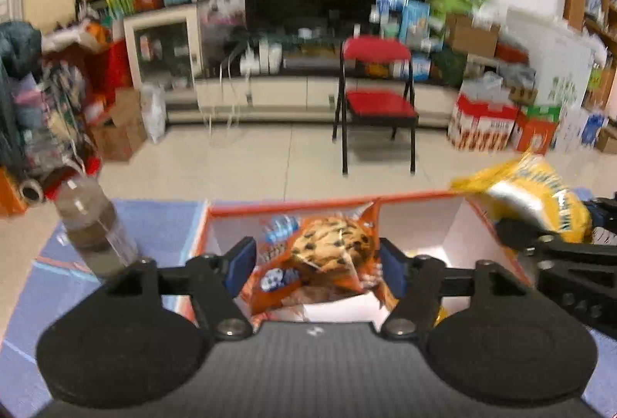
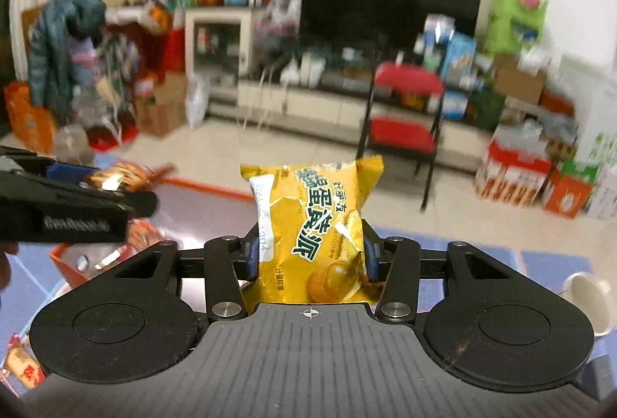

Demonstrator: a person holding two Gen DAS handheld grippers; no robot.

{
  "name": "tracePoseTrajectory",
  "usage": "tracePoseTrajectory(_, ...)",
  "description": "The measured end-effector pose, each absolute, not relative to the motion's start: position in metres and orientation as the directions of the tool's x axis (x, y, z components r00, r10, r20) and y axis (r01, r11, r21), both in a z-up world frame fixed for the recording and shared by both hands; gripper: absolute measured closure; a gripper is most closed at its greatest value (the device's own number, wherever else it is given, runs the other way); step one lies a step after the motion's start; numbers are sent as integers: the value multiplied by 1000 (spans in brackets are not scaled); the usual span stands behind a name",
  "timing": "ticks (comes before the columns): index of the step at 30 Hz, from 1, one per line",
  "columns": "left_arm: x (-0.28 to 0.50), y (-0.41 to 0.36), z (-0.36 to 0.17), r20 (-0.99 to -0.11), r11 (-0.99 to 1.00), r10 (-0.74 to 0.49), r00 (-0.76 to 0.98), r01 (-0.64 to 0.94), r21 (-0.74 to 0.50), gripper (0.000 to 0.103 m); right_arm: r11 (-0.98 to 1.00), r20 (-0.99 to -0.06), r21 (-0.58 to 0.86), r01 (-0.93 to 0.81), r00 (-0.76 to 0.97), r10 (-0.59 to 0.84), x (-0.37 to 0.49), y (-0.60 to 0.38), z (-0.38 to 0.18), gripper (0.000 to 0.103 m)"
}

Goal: Organize snacks

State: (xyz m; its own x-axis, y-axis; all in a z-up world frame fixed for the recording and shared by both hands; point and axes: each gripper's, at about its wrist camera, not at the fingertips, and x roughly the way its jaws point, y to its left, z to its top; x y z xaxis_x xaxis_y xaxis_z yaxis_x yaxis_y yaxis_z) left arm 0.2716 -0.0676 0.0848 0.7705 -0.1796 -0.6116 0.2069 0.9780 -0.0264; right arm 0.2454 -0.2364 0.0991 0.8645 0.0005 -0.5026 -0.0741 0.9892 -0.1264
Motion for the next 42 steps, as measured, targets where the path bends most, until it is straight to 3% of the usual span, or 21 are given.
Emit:
tracePoseTrajectory(1,270,-65,84,-609,977,-186,771,209,-34,33,989,-509,-131,-67,861,-9,252,-235,95,58)
tracePoseTrajectory(3,259,-56,89,-578,974,-202,790,221,-37,31,988,-482,-145,-44,876,-31,249,-235,94,52)
tracePoseTrajectory(8,200,1,102,-494,970,-232,838,235,-56,26,996,-364,-66,-68,930,39,178,-241,102,47)
tracePoseTrajectory(12,143,47,92,-480,979,-198,855,197,-53,21,996,-340,-30,-84,938,69,98,-246,82,46)
tracePoseTrajectory(16,95,74,68,-494,985,-171,853,166,-54,21,986,-398,-53,-158,909,125,31,-234,44,43)
tracePoseTrajectory(21,73,84,38,-509,975,-205,836,222,-28,18,914,-540,-171,-368,811,226,1,-204,-2,42)
tracePoseTrajectory(25,72,85,20,-533,932,-298,792,361,15,15,900,-629,-152,-409,742,231,8,-192,-30,46)
tracePoseTrajectory(32,87,83,-21,-605,749,-415,680,633,198,11,897,-654,-125,-425,715,247,20,-195,-38,46)
tracePoseTrajectory(42,105,71,-46,-697,746,-424,578,660,93,9,893,-678,-85,-442,683,273,26,-196,-46,46)
